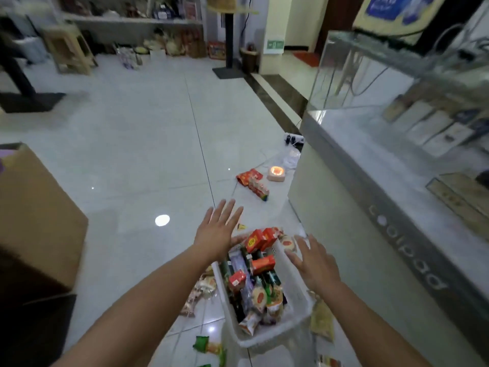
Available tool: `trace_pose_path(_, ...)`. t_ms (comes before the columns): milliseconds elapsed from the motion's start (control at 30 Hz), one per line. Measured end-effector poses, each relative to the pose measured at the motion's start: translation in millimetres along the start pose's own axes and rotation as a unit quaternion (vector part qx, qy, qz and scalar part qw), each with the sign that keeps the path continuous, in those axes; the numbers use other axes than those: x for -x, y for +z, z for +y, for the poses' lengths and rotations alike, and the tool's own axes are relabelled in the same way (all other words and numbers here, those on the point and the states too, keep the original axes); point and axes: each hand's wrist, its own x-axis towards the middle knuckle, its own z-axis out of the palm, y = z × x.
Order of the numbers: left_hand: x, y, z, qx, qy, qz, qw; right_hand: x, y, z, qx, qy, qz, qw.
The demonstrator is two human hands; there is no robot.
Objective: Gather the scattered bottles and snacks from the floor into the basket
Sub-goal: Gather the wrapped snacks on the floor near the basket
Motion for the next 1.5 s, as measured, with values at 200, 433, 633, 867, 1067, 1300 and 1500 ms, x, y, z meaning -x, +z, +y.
trace_pose_path(200,43.7,-193.5,-40.4,0.007,-0.012,-0.005,1.0,81.5,-162.2,-53.2,-0.036,0.041,0.0,0.999)
trace_pose_path(433,11.1,-291.6,-142.5,-0.05,0.054,0.011,0.997,56.4,-246.5,-116.5,-0.027,0.141,0.024,0.989)
trace_pose_path(633,-51.8,-346.3,-245.9,-0.083,0.133,0.035,0.987,-3.4,-275.8,-233.3,-0.05,0.198,0.079,0.976)
trace_pose_path(867,-100.4,-388.6,-314.4,-0.068,0.152,0.05,0.985,-42.1,-309.9,-281.8,-0.038,0.246,0.12,0.961)
trace_pose_path(1067,-131.2,-389.1,-347.2,-0.084,0.169,0.045,0.981,-76.9,-319.5,-279.7,-0.021,0.271,0.11,0.956)
trace_pose_path(1300,-203.3,-383.9,-381.5,-0.082,0.169,0.028,0.982,-163.5,-321.5,-292.3,-0.03,0.281,0.099,0.954)
trace_pose_path(1500,-318.9,-373.4,-402.7,-0.092,0.183,0.003,0.979,-267.0,-310.5,-287.8,-0.067,0.296,0.071,0.95)
